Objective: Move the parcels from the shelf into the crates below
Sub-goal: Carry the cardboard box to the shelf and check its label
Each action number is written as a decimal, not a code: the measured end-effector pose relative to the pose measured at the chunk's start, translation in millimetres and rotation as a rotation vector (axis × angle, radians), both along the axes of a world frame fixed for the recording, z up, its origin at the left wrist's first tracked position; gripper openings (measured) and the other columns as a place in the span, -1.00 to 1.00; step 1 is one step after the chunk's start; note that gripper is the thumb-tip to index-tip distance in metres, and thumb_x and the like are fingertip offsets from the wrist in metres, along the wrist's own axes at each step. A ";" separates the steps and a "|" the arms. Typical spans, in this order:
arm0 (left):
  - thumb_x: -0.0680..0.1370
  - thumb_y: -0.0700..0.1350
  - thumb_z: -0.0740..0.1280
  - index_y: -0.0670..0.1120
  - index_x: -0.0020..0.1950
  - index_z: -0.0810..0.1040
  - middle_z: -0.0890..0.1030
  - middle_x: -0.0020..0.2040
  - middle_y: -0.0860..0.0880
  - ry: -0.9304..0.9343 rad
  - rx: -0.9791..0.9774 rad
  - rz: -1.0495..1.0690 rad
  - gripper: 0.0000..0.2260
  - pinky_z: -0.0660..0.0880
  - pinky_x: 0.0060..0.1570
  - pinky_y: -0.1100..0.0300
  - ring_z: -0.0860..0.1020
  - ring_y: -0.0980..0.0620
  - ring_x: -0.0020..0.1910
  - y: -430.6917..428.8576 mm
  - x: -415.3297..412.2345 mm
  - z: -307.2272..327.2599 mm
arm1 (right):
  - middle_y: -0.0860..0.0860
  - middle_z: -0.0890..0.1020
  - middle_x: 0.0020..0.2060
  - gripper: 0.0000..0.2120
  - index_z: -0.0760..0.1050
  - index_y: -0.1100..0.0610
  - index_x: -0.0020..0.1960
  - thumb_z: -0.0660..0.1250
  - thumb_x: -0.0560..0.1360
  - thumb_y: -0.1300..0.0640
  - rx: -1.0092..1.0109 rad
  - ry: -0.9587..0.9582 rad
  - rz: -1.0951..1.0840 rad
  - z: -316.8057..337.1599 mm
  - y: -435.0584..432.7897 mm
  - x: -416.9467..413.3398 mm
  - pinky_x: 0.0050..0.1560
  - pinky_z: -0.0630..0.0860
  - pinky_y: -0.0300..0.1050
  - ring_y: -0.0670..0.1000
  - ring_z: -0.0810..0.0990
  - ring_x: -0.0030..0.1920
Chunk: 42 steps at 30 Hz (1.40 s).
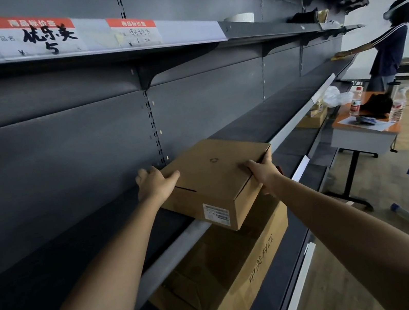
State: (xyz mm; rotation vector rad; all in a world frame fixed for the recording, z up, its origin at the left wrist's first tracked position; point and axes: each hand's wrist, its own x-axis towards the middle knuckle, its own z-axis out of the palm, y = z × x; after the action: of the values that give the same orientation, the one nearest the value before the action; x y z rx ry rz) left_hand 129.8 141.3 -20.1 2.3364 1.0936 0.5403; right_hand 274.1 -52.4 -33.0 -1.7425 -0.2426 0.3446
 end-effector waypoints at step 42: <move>0.64 0.01 0.14 0.16 0.50 0.18 0.16 0.53 0.05 -0.194 -0.606 -0.880 -0.58 0.12 0.41 0.11 0.16 -0.01 0.50 -346.1 33.6 3.9 | 0.05 0.55 0.24 -0.49 0.28 -0.04 0.44 0.29 0.53 0.20 0.261 -0.067 -0.383 14.4 -418.0 -93.7 0.23 0.49 0.14 0.12 0.55 0.19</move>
State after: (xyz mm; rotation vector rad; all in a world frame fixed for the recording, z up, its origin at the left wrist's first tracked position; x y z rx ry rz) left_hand 163.4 -204.9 -16.2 1.8979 0.0432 0.0666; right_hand 180.4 -470.4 -18.5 -1.5034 0.0020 -0.0250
